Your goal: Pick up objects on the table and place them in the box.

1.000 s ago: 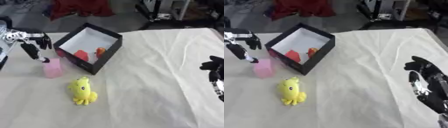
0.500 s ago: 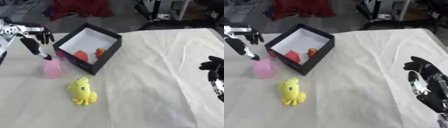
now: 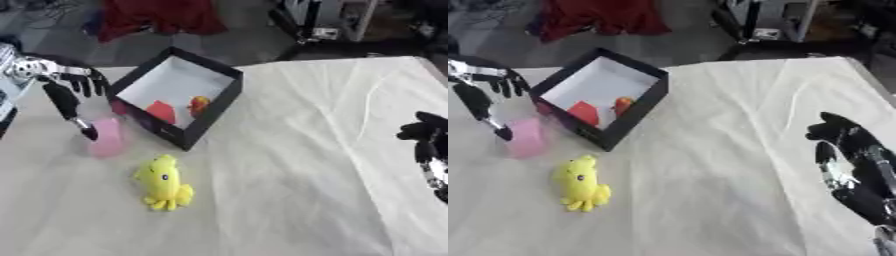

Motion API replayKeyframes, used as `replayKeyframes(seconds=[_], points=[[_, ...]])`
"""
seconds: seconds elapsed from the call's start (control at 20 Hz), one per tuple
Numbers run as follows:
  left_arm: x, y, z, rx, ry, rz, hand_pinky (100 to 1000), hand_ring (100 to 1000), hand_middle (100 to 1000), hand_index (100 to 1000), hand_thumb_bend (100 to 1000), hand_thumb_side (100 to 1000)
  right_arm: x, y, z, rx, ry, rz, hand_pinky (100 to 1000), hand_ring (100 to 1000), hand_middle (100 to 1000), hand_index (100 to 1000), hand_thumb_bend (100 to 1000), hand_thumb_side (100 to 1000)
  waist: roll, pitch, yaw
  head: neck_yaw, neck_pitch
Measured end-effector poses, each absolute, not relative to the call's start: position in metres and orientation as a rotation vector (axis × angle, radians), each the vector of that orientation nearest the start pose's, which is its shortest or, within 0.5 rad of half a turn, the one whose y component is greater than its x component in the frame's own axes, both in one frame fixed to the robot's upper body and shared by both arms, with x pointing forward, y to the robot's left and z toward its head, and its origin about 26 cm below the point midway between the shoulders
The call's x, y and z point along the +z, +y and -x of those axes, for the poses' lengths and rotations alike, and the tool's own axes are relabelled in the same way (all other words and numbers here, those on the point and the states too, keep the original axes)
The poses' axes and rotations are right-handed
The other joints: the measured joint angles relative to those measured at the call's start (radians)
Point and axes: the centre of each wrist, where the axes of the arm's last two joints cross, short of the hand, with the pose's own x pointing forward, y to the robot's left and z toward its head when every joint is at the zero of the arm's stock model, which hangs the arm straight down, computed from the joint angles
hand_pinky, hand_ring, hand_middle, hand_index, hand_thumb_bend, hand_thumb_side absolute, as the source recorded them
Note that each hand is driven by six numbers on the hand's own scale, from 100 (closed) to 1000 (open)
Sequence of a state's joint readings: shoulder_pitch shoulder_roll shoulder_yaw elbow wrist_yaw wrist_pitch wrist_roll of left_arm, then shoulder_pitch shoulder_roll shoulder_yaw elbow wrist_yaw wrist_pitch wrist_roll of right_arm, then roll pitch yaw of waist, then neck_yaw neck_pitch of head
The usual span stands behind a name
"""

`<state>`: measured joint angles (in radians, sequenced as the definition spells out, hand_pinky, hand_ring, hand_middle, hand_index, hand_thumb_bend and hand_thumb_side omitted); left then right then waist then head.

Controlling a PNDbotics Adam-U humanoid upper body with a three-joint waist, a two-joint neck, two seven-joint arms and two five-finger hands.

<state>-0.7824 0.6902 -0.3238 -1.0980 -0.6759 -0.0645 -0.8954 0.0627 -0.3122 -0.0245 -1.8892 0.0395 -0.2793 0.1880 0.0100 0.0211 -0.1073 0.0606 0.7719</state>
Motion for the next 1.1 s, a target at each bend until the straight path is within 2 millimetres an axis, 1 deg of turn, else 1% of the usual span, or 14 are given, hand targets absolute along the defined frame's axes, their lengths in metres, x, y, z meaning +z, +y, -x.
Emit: replayKeyframes(seconds=[0.3,0.6,0.85,0.9,0.95,1.0,1.1], points=[[0.166,0.336,-0.441,-1.696,-0.78,-0.507,789,711,701,862,853,309,0.078,-0.307,-0.255,0.541,-2.035,0.135,890,744,703,884,100,504,0.0,0.0,-0.001,0.0,0.0],[0.149,0.335,-0.441,-1.672,-0.806,-0.501,779,686,669,841,832,313,0.078,-0.306,-0.255,0.535,-2.037,0.13,890,744,704,884,100,506,0.0,0.0,-0.001,0.0,0.0],[0.142,0.335,-0.442,-1.659,-0.829,-0.521,759,651,615,799,719,299,0.077,-0.306,-0.255,0.535,-2.036,0.129,889,744,703,883,100,505,0.0,0.0,-0.002,0.0,0.0],[0.141,0.335,-0.443,-1.658,-0.832,-0.527,757,648,613,797,713,298,0.077,-0.306,-0.255,0.535,-2.036,0.129,889,744,703,883,100,505,0.0,0.0,-0.002,0.0,0.0],[0.14,0.335,-0.443,-1.657,-0.833,-0.533,735,611,577,768,632,281,0.077,-0.306,-0.256,0.535,-2.035,0.129,889,743,703,883,100,506,0.0,0.0,-0.002,0.0,0.0],[0.14,0.335,-0.443,-1.656,-0.836,-0.54,735,611,577,768,632,281,0.077,-0.306,-0.256,0.535,-2.035,0.129,889,743,703,883,100,506,0.0,0.0,-0.002,0.0,0.0],[0.137,0.336,-0.442,-1.652,-0.84,-0.553,689,554,523,725,516,252,0.076,-0.306,-0.256,0.534,-2.033,0.128,889,742,702,882,100,505,0.0,0.0,-0.002,0.0,0.0]])
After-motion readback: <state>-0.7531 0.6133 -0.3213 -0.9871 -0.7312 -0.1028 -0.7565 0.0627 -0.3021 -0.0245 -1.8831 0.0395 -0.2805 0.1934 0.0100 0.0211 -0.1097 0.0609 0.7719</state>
